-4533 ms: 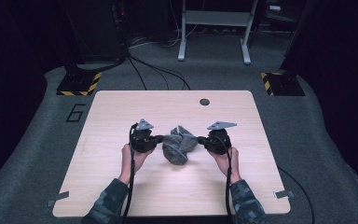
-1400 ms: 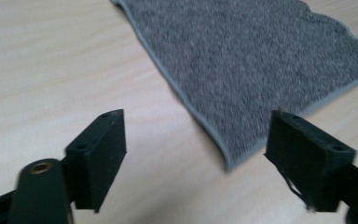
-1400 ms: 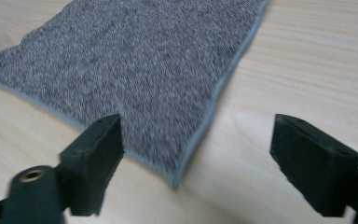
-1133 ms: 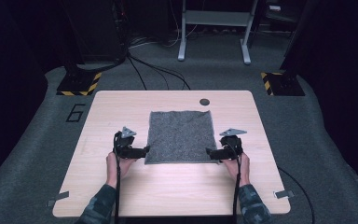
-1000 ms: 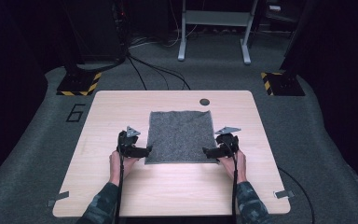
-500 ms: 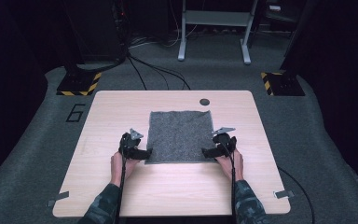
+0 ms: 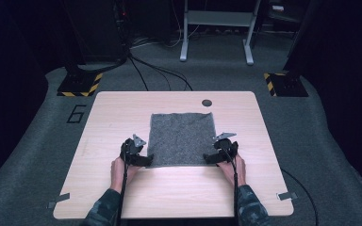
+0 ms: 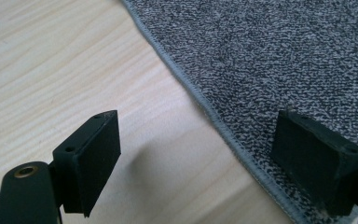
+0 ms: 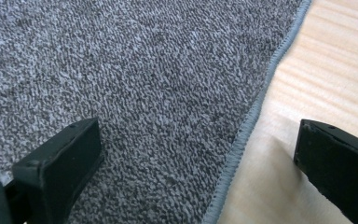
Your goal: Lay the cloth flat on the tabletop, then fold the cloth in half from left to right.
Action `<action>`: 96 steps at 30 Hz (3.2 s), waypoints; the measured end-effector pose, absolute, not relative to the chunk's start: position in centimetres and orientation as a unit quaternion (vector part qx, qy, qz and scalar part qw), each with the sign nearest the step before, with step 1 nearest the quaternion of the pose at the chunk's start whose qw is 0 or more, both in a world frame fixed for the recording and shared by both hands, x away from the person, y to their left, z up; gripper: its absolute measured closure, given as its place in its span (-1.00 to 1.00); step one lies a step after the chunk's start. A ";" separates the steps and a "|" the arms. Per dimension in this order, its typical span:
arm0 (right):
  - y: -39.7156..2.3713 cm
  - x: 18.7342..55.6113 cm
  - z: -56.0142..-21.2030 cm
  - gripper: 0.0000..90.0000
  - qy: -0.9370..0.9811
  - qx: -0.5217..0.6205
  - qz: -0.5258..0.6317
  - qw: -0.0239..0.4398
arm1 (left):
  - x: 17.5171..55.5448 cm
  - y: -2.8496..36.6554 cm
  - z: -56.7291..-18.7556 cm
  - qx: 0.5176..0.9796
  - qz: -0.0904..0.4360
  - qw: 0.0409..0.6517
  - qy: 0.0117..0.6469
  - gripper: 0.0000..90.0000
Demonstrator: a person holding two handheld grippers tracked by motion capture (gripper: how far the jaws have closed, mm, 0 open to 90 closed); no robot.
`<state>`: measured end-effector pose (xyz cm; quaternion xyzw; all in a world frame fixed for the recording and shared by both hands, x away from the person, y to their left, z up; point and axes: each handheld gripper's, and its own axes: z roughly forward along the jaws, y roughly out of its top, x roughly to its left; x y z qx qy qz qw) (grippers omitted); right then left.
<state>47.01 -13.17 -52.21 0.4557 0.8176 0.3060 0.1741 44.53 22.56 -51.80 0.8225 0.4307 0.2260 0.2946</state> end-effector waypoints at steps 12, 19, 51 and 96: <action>-12.9 44.5 -52.2 -0.99 0.827 0.437 0.307 0.175 | 42.4 23.3 -51.9 0.821 0.217 0.304 0.433 -0.66; -12.9 43.1 -52.3 -0.99 0.828 0.431 0.316 0.170 | 41.1 23.9 -52.0 0.819 0.217 0.307 0.433 -0.66; -11.7 39.6 -50.4 -0.99 0.820 0.411 0.359 0.172 | 41.9 26.9 -48.7 0.783 0.184 0.376 0.459 -0.69; 3.2 38.2 -49.7 -0.92 0.881 0.269 0.379 0.087 | 56.5 25.1 -48.5 0.773 0.136 0.378 0.491 -0.67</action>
